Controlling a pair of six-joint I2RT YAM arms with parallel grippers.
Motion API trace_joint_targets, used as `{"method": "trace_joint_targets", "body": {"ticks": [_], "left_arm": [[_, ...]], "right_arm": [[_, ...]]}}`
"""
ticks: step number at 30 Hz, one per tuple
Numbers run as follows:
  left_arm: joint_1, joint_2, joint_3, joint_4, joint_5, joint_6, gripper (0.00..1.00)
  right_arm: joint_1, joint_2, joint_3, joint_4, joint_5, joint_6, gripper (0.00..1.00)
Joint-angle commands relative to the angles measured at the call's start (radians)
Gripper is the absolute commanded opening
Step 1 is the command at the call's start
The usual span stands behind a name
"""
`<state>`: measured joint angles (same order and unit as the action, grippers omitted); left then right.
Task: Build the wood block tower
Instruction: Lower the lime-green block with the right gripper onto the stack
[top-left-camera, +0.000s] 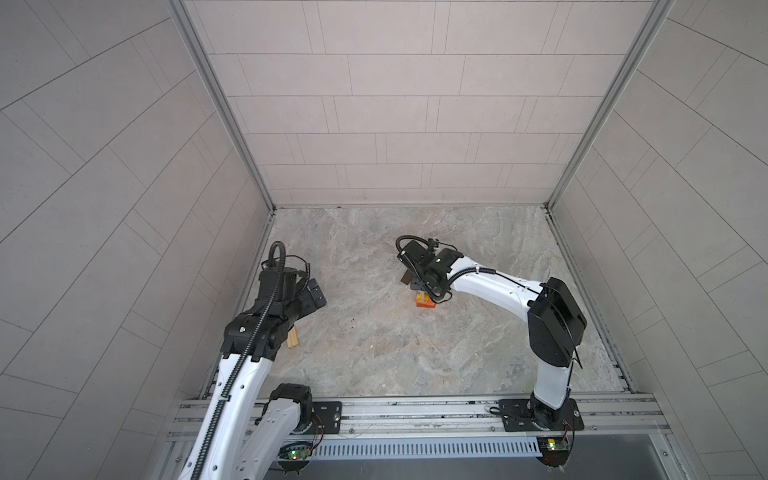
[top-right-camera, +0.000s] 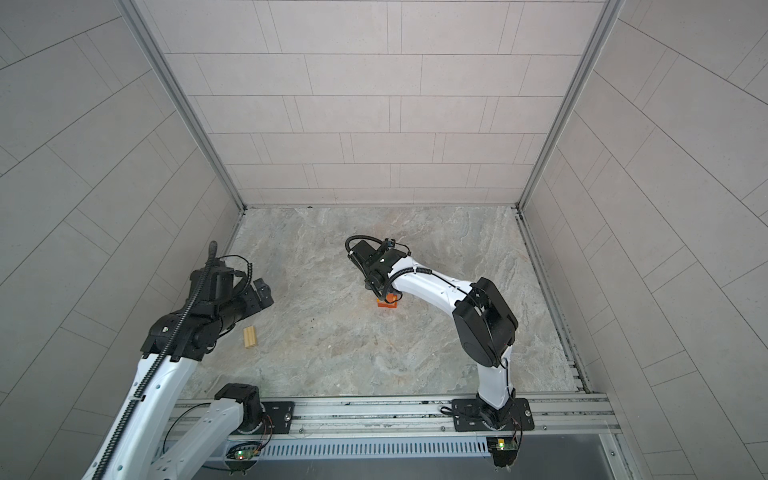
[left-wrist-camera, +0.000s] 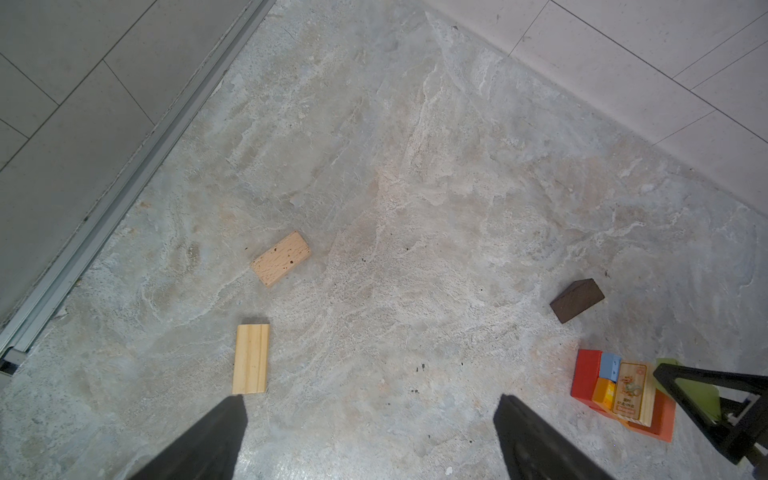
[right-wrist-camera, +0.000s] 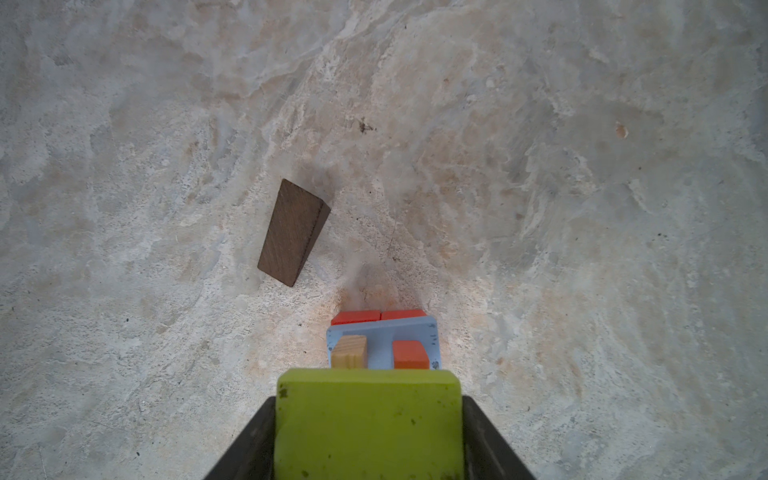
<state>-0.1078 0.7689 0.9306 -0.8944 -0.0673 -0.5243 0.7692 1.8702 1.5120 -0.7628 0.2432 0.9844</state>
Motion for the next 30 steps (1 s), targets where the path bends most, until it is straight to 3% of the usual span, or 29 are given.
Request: {"method": "trace_joint_targets", "body": {"ticks": [1, 18, 30], "left_arm": [[-0.003, -0.002, -0.009, 0.009, 0.004, 0.007, 1.00], [-0.005, -0.003, -0.010, 0.010, 0.005, 0.007, 1.00], [-0.005, -0.002, -0.010, 0.011, 0.005, 0.009, 1.00]], "right_arm": [[-0.005, 0.024, -0.009, -0.008, 0.007, 0.008, 0.51], [-0.005, 0.037, -0.006, -0.026, 0.013, -0.018, 0.55], [-0.005, 0.038, -0.001, -0.036, 0.014, -0.028, 0.72]]}}
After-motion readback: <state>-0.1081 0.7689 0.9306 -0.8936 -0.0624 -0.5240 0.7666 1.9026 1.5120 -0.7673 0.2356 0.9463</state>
